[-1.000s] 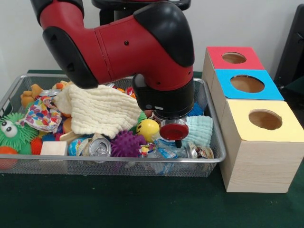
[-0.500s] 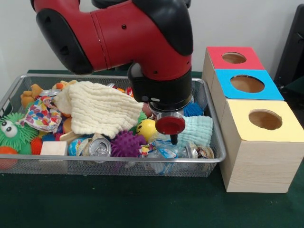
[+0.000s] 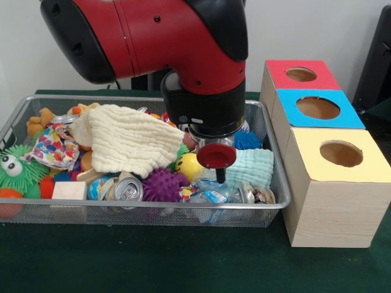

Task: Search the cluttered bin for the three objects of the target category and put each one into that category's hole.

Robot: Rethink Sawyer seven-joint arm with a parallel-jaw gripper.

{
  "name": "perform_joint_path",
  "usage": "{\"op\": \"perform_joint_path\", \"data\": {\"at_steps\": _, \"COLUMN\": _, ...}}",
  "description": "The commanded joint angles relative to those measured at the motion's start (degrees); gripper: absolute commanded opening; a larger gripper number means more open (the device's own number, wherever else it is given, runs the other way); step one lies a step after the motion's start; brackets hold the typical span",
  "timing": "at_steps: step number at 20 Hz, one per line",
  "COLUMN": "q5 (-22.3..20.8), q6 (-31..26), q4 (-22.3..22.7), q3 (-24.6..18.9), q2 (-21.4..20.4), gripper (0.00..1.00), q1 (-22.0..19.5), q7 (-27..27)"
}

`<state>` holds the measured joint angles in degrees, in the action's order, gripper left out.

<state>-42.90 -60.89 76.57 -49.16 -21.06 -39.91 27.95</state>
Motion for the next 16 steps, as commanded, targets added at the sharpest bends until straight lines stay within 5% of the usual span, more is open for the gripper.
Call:
{"op": "perform_joint_path", "data": {"at_steps": 1, "q5": -1.0, "q6": 3.3, "q4": 3.9, "q3": 2.1, "q2": 0.2, "gripper": 0.00, "q1": 0.1, "q7": -3.7}}
{"op": "perform_joint_path", "data": {"at_steps": 5, "q5": -1.4, "q6": 2.8, "q4": 3.1, "q3": 2.5, "q2": 0.6, "gripper": 0.00, "q1": 0.3, "q7": -4.0}}
{"op": "perform_joint_path", "data": {"at_steps": 7, "q5": -0.5, "q6": 1.5, "q4": 2.4, "q3": 4.3, "q2": 0.2, "gripper": 0.00, "q1": 0.8, "q7": 0.7}}
{"op": "perform_joint_path", "data": {"at_steps": 10, "q5": -1.7, "q6": 1.8, "q4": 2.7, "q3": 2.2, "q2": 0.3, "gripper": 0.00, "q1": 0.1, "q7": -6.7}}
{"op": "perform_joint_path", "data": {"at_steps": 12, "q5": -0.8, "q6": 0.6, "q4": 1.9, "q3": 4.0, "q2": 0.1, "gripper": 0.00, "q1": 0.5, "q7": -1.7}}
{"op": "perform_joint_path", "data": {"at_steps": 16, "q5": -1.5, "q6": 0.5, "q4": 0.7, "q3": 4.7, "q2": 1.4, "gripper": 0.00, "q1": 0.7, "q7": -2.1}}
